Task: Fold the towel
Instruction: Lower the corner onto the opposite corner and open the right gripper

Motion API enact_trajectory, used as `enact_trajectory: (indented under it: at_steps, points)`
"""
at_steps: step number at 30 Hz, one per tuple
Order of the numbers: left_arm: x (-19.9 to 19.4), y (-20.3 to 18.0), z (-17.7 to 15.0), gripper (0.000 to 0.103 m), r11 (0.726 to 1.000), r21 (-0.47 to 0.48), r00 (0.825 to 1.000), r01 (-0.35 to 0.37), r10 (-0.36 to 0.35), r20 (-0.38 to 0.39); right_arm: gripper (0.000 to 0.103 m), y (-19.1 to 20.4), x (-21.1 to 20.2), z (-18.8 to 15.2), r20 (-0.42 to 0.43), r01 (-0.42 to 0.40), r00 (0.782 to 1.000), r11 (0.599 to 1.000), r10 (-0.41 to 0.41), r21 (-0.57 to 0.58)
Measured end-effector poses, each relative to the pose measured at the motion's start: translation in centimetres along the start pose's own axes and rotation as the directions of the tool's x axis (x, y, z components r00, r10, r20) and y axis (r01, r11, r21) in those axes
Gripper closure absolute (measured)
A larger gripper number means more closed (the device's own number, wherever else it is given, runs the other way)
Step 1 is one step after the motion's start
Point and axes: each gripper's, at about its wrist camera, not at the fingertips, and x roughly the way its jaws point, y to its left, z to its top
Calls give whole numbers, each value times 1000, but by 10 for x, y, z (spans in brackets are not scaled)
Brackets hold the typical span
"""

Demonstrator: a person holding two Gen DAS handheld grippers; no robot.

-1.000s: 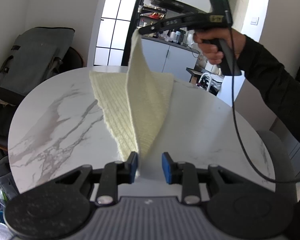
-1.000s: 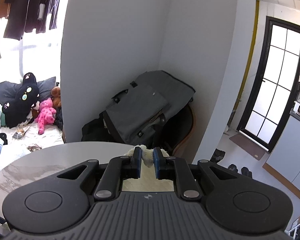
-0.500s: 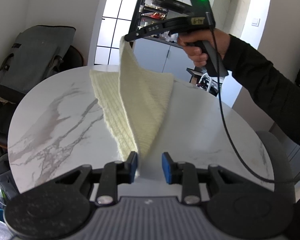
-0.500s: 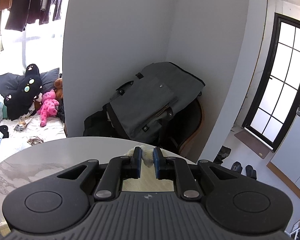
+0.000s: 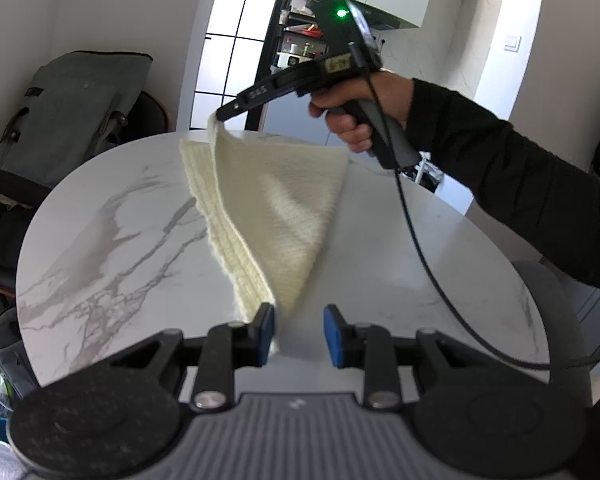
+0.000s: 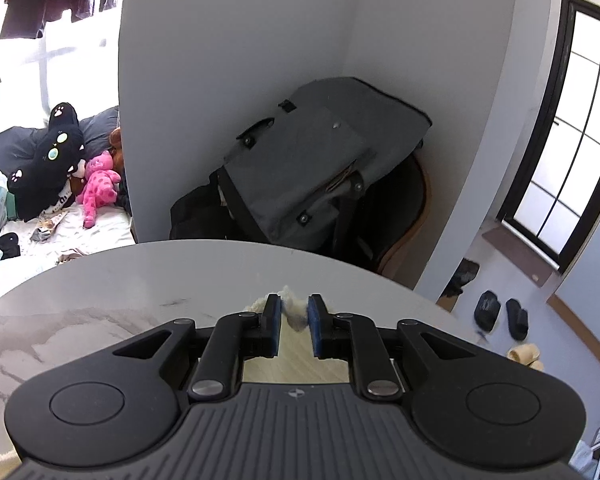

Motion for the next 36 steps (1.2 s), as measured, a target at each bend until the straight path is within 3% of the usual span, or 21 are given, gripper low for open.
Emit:
enact_trajectory:
  at_steps: [5, 15, 22, 36]
  points:
    - [-2, -2, -1, 73, 1000, 1, 1000, -6, 6, -2, 77, -1, 2, -1, 0, 2, 1000, 1000, -2, 8]
    - [-1, -2, 1, 73, 999, 4, 999, -48, 48, -5, 73, -7, -1, -3, 1, 5, 1000, 1000, -5, 21]
    - [-3, -2, 3, 67, 994, 19, 994, -112, 112, -13, 73, -10, -15, -27, -31, -8, 999, 1000, 8, 11]
    - [0, -13, 6, 64, 979, 15, 979, -206, 206, -11, 73, -32, -59, -78, 22, -25, 999, 996, 23, 87]
